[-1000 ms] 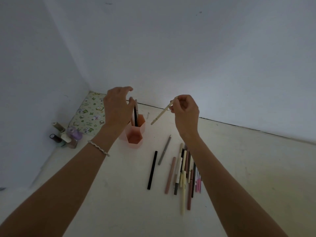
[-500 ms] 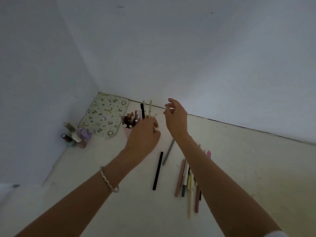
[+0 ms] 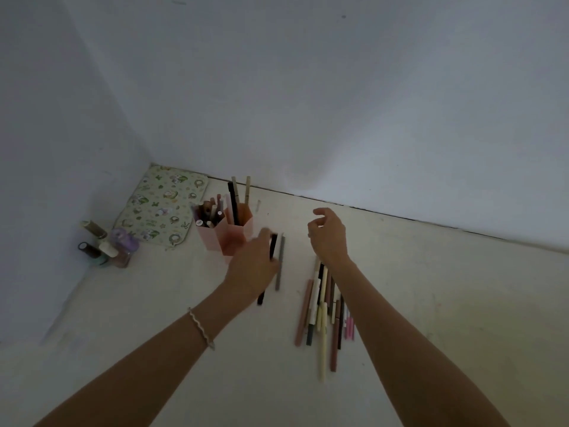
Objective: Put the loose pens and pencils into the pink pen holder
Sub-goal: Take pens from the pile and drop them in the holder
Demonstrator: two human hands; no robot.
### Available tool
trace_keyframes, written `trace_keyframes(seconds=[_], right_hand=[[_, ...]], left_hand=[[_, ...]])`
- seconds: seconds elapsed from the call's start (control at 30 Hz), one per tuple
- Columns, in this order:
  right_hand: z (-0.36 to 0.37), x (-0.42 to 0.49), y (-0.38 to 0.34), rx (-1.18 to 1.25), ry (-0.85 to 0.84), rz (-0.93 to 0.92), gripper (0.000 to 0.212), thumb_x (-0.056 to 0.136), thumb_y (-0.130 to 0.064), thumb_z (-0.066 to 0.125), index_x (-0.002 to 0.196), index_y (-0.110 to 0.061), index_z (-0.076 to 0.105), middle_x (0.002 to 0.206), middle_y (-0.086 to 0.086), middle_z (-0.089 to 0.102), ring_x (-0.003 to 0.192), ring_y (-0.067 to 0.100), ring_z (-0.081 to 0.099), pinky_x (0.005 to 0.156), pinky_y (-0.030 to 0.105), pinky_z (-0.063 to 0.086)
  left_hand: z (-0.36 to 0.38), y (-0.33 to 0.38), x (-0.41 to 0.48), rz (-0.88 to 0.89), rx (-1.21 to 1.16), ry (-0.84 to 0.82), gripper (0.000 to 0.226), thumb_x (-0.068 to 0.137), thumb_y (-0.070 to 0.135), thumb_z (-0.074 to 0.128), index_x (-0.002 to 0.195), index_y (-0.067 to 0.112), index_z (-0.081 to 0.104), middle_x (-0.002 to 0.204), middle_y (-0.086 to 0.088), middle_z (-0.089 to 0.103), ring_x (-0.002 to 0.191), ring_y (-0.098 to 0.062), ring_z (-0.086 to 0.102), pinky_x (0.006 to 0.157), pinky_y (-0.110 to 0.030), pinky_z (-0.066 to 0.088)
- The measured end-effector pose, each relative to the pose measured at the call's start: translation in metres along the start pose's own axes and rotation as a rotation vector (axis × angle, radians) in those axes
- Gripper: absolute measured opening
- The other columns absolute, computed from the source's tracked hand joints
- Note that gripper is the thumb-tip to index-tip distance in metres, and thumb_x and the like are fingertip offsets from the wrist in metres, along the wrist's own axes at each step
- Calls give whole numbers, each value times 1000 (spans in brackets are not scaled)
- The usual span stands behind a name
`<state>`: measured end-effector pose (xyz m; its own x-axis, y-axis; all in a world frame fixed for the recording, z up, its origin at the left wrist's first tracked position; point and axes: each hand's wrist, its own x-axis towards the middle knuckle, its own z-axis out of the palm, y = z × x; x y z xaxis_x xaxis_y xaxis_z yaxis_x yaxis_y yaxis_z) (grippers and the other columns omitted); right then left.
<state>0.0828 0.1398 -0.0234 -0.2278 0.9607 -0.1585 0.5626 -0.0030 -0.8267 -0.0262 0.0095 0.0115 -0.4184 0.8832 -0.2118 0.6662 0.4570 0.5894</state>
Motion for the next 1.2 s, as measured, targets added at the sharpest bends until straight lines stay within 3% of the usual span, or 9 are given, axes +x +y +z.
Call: trace_keyframes(seconds=[0.1,0.23,0.33,0.43,0.53,0.7,0.83,0.93,1.2], right_hand=[[19,-4,9,-188,-92,42,33,91,-10,53,123,-9,55,87,4,64,68,16,59,63,26,47],[52,-23,15,-446,-247,-73,33,94,-28,58,120,-11,49,99,9,65,85,24,65,75,37,55],[66,-34,20,-656,-338,-197,57,93,-10,54,144,-19,28,112,12,56,92,27,62,79,40,57],[54,-28,6,-467,-309,-176,74,91,-4,48,152,-29,14,114,6,48,85,26,61,68,40,59],[29,-13,-22,-156,-55,-298,70,87,-4,52,146,-30,25,102,2,50,66,11,56,51,22,51],[3,-1,-57,229,134,-400,67,84,1,56,133,-37,29,88,1,53,58,9,57,48,11,47],[6,-5,-62,252,171,-432,63,87,-1,58,131,-35,29,91,-3,58,70,7,64,58,16,54],[18,-11,-62,270,184,-437,62,87,-1,61,131,-33,29,93,-4,60,77,5,65,68,19,57],[70,-21,-68,165,36,-504,51,92,-7,59,129,-30,32,91,-7,62,82,9,64,75,22,56]], left_hand=[[-35,22,5,100,-117,268,49,87,17,66,132,22,47,71,12,53,63,4,52,52,-10,44],[-58,30,4,142,-266,286,62,87,18,64,141,34,36,84,7,59,75,-13,65,74,-37,59],[-60,28,2,179,-345,332,57,87,12,65,135,34,42,86,9,59,72,-6,64,72,-32,60],[-73,18,9,194,-401,467,51,86,10,68,125,35,45,96,9,59,70,0,65,58,-20,59],[-97,2,29,183,-399,644,47,87,10,67,119,34,43,101,5,59,68,0,66,49,-13,53],[-101,-19,60,162,-254,614,36,95,12,58,122,27,40,93,0,62,69,-12,66,55,-27,57],[-83,-29,74,150,73,530,23,96,16,55,117,18,47,91,-2,66,76,-20,63,65,-31,51],[-75,-35,75,110,343,520,23,95,29,53,110,16,65,110,-5,67,109,-24,56,91,-38,43],[-104,-30,58,175,104,688,35,89,10,54,123,12,61,117,-7,65,113,-27,53,95,-36,39]])
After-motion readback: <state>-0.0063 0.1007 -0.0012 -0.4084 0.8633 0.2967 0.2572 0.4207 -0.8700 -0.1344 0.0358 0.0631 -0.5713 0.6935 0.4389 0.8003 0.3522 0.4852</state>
